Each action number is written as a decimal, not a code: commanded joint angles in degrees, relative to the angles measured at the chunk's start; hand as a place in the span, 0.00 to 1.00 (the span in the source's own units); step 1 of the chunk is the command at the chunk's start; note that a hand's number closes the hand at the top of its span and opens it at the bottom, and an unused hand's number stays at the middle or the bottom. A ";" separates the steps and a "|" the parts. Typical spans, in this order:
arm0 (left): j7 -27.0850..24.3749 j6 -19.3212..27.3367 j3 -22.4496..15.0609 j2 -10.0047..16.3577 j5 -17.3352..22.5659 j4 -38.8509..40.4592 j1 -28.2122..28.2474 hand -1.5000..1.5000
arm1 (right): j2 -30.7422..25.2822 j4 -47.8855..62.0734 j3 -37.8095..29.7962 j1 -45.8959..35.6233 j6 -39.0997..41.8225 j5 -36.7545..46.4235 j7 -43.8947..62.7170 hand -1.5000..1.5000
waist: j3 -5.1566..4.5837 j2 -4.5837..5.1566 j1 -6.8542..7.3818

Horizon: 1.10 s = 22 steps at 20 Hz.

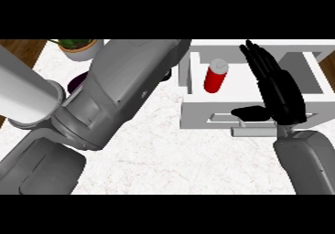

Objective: Pick up the can, place it into the drawer and close the drawer

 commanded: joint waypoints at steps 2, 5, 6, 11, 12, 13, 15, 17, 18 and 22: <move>1.95 -0.30 1.02 0.75 -0.27 -1.01 -0.57 0.00 | 3.58 14.95 1.67 -7.20 -6.39 6.61 -1.79 0.00 | 0.00 -0.10 1.08; 0.81 0.36 0.54 1.28 -1.29 -2.57 1.34 0.00 | 4.99 25.23 -0.21 -10.23 -13.02 8.03 -5.49 0.00 | 0.02 -0.12 2.01; 2.04 -2.31 0.66 4.16 -1.15 -2.94 2.34 0.00 | 4.70 27.57 -1.31 -11.41 -14.46 8.52 -5.52 0.00 | 0.00 -0.17 2.43; 1.86 -1.06 0.17 4.56 -2.49 -5.92 6.24 0.00 | 5.60 37.76 -3.85 -20.37 -19.66 12.10 -3.52 0.00 | -0.03 -0.29 2.71; 4.00 -2.85 0.06 7.01 -2.65 -6.58 4.59 0.00 | 6.28 40.27 -4.88 -18.87 -24.54 11.81 -5.55 0.00 | 0.01 -0.21 3.01; 3.99 -2.18 0.20 7.38 -3.00 -6.69 5.69 0.00 | 6.50 41.10 -5.33 -20.44 -24.78 11.81 -5.17 0.00 | -0.01 -0.32 2.36; 5.91 -2.91 -0.44 7.92 -3.36 -8.22 6.51 0.00 | 5.94 45.79 -6.78 -23.16 -27.62 11.89 -6.82 0.00 | 0.00 -0.26 3.04; 8.21 -1.06 -0.98 7.36 -3.59 -10.92 5.77 0.00 | 6.11 49.86 -7.39 -26.45 -29.75 13.50 -5.47 0.00 | 0.00 -0.43 4.42; 6.98 -3.16 -0.97 8.76 -3.45 -12.02 9.16 0.00 | 6.63 51.03 -7.66 -28.38 -29.88 13.67 -4.63 0.00 | -0.04 -0.41 4.80; 7.83 -3.03 -0.90 10.28 -3.98 -14.04 10.40 0.00 | 6.24 58.06 -9.71 -34.38 -32.98 13.99 -4.95 0.00 | -0.02 -0.08 5.12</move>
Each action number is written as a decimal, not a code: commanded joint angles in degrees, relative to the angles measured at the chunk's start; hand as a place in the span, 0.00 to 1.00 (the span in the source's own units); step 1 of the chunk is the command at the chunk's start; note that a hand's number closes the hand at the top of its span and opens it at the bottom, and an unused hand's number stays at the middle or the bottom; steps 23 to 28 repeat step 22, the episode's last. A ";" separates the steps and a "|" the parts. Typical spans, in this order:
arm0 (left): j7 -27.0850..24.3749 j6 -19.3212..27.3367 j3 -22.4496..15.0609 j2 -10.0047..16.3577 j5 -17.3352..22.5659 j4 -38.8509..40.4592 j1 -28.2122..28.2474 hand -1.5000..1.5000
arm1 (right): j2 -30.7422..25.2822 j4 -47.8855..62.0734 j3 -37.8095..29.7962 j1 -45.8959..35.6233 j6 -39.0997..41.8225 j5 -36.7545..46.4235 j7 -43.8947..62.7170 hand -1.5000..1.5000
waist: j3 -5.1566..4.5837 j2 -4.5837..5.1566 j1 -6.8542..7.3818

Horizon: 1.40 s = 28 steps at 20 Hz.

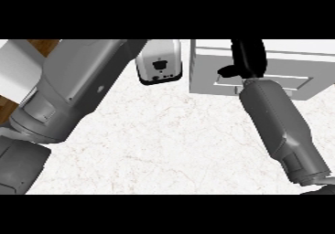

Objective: Pick up the can, place it into the drawer and close the drawer

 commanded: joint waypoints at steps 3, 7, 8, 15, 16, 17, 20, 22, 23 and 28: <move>2.41 -0.85 -1.29 1.43 -0.70 -5.67 4.08 0.00 | -3.02 9.35 -3.46 -8.07 -3.45 -0.06 -1.89 0.00 | 0.03 0.24 2.19; 4.29 -2.34 -1.27 4.83 -0.97 -9.10 5.57 0.00 | -1.25 13.32 -3.38 -11.74 -4.69 1.01 -1.19 0.00 | 0.01 0.28 2.01; 4.42 -2.29 -1.51 4.80 -1.14 -9.47 5.77 0.00 | -0.25 14.28 -3.23 -12.72 -6.10 2.03 1.23 0.00 | 0.00 0.50 2.74; 5.40 -3.29 -1.60 7.52 -0.95 -15.57 11.17 0.00 | -1.61 14.99 -7.81 -16.85 -3.50 -3.53 -4.19 0.00 | 0.06 0.39 3.00; 5.06 -2.65 -1.41 7.34 -0.89 -15.99 12.75 0.00 | -1.59 14.42 -8.81 -16.80 -1.92 -5.37 -7.26 0.00 | 0.07 0.24 2.08; 6.00 -2.50 -1.71 7.55 -0.87 -17.76 12.71 0.00 | 1.01 13.81 -9.65 -15.34 -3.27 -6.87 -8.67 0.00 | 0.11 -0.10 2.55; 6.25 -5.12 -1.36 10.29 -0.32 -19.93 15.52 0.00 | -0.33 14.61 -11.01 -16.43 -3.12 -7.69 -10.28 0.00 | 0.06 0.19 3.18; 6.29 -4.79 -1.75 10.41 -0.55 -21.92 16.89 0.00 | -1.59 15.18 -12.16 -17.25 -2.15 -8.55 -11.41 0.00 | 0.07 0.25 3.30; 6.29 -4.79 -1.75 10.41 -0.55 -21.92 16.89 0.00 | -1.59 15.18 -12.16 -17.25 -2.15 -8.55 -11.41 0.00 | 0.07 0.25 3.30; 6.29 -4.79 -1.75 10.41 -0.55 -21.92 16.89 0.00 | -1.59 15.18 -12.16 -17.25 -2.15 -8.55 -11.41 0.00 | 0.07 0.25 3.30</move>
